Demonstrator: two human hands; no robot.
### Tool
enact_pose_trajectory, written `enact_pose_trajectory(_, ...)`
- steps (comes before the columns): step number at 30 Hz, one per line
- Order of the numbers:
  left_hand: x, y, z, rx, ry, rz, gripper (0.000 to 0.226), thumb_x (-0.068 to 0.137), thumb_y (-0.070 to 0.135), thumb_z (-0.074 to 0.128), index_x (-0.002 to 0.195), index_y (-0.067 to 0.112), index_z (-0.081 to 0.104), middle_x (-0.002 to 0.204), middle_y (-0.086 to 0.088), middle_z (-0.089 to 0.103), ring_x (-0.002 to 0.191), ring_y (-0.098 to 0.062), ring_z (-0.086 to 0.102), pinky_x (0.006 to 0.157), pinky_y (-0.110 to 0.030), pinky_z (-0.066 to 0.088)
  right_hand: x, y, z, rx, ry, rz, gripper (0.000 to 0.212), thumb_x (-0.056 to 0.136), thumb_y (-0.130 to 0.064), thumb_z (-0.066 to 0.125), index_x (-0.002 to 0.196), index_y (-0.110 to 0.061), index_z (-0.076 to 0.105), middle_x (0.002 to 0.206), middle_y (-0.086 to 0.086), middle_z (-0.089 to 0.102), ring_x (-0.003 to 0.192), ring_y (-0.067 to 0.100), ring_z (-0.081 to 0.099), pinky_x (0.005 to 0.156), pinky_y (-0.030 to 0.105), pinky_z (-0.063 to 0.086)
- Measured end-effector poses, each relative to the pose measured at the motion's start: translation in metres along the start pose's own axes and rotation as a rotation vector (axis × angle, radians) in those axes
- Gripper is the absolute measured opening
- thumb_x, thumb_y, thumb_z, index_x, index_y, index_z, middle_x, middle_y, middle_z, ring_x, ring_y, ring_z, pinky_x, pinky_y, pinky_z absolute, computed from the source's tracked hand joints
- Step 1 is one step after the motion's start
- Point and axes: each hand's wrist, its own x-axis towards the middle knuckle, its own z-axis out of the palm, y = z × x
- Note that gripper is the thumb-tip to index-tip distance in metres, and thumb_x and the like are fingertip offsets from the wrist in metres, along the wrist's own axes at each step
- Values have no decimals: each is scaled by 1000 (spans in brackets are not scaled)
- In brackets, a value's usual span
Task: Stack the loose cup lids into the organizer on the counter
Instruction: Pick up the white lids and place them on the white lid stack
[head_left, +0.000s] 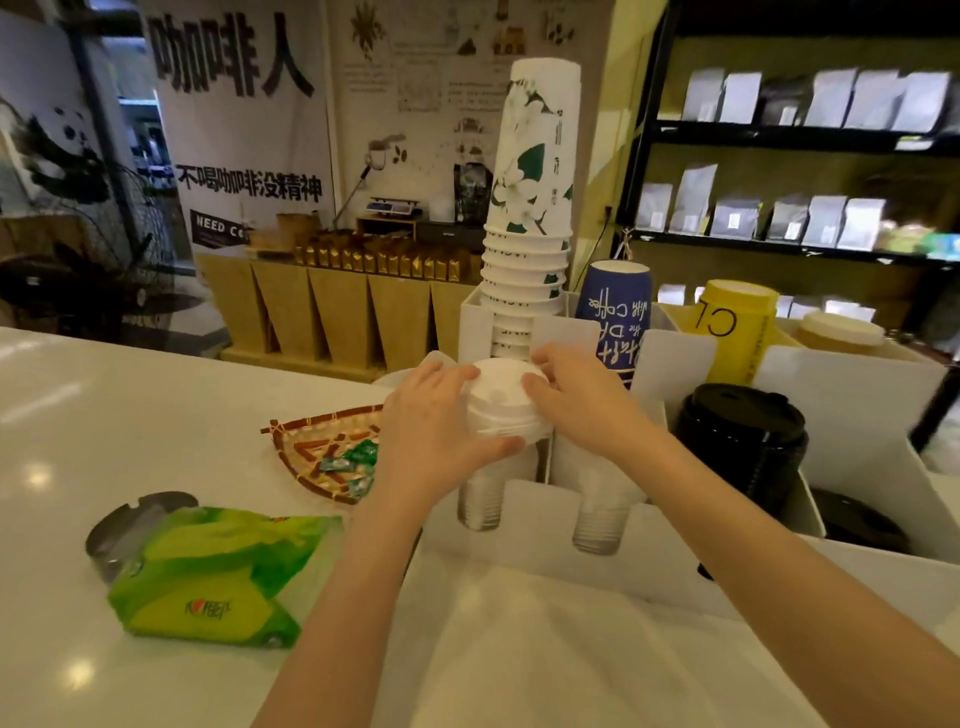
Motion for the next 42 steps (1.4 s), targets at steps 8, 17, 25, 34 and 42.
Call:
enact_pose_trajectory(8, -8, -16, 12, 171, -78, 40, 76, 64, 65, 59, 127, 26, 43, 141, 1, 43, 137, -19, 24, 111, -42, 18, 1, 0, 20, -293, -41, 22, 34, 89, -31, 38, 114, -11, 50, 120, 14, 56, 112, 33, 46, 95, 46, 32)
enact_pose_trajectory(17, -5, -13, 17, 211, -80, 40, 71, 67, 62, 60, 125, 25, 44, 142, 0, 42, 138, -19, 20, 110, -44, 19, 2, -3, 23, -371, -52, -4, 31, 92, -28, 34, 113, -13, 52, 118, 12, 58, 113, 29, 45, 96, 46, 31)
enact_pose_trajectory(25, -6, -13, 17, 214, -71, 79, 66, 67, 55, 64, 124, 25, 49, 136, 2, 46, 131, -18, 27, 104, -40, 28, 0, -12, 24, -520, -38, -31, 30, 93, -25, 33, 108, -10, 53, 114, 13, 61, 111, 29, 46, 95, 46, 31)
enact_pose_trajectory(34, -5, -12, 9, 210, -186, 72, 69, 70, 49, 65, 131, 26, 41, 145, 2, 39, 135, -19, 25, 109, -44, 26, -2, -6, 26, -552, -19, -92, 28, 93, -21, 34, 108, -12, 57, 115, 11, 62, 114, 27, 43, 98, 48, 30)
enact_pose_trajectory(42, -6, -6, -7, 112, -300, 40, 64, 71, 26, 72, 129, 22, 45, 132, -2, 53, 118, -20, 48, 100, -38, 39, 6, -5, 27, -438, -26, -115, 25, 91, -13, 39, 101, -12, 61, 107, 11, 63, 101, 27, 50, 89, 43, 35)
